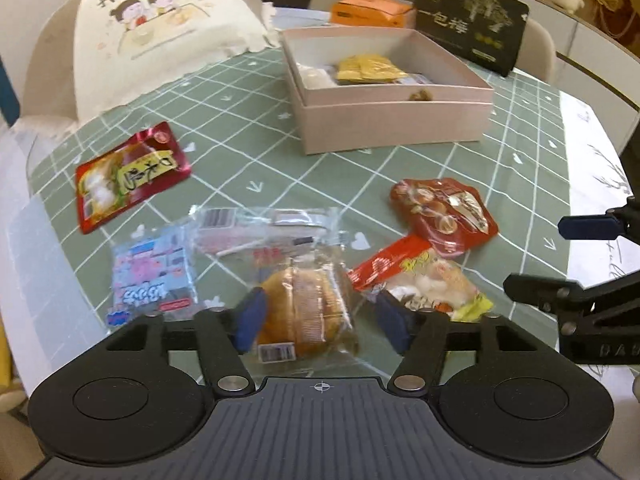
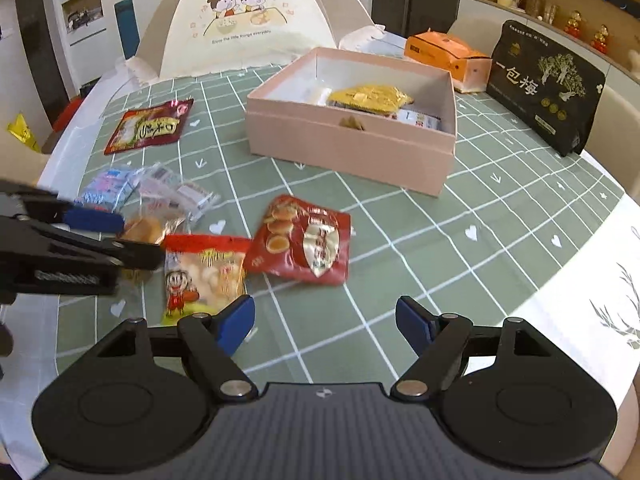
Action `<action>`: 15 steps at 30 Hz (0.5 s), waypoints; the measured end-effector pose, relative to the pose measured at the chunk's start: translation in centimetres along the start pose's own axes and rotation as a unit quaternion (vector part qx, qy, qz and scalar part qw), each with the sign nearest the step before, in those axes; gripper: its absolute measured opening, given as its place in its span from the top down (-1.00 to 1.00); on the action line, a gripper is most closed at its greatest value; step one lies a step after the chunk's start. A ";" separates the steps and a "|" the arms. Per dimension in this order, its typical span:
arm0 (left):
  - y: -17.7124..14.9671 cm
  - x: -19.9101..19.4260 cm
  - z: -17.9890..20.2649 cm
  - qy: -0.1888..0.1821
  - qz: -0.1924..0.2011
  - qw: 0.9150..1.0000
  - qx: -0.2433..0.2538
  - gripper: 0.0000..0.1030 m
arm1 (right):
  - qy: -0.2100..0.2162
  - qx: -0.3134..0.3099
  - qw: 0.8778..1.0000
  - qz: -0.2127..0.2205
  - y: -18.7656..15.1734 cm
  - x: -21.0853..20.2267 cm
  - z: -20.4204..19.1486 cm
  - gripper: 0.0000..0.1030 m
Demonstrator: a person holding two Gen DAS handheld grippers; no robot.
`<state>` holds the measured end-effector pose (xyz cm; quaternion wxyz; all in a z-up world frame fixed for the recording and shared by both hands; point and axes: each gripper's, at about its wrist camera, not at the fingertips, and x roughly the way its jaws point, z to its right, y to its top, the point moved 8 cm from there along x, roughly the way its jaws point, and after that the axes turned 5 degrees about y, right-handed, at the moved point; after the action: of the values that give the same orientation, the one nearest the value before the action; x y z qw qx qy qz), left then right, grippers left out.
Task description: Organize snacks
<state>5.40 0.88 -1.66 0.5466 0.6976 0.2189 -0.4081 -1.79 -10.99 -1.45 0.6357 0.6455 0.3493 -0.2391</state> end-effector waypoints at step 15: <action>-1.0 1.3 -4.5 -0.034 -0.036 0.996 -0.068 -0.18 | 0.062 -0.023 0.997 -0.046 0.8 2.7 -4.5 -0.56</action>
<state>6.87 5.25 -2.95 0.5851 0.6362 0.2528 -0.4348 -0.04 -6.13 -2.60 0.6158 0.6276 0.4229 -0.2194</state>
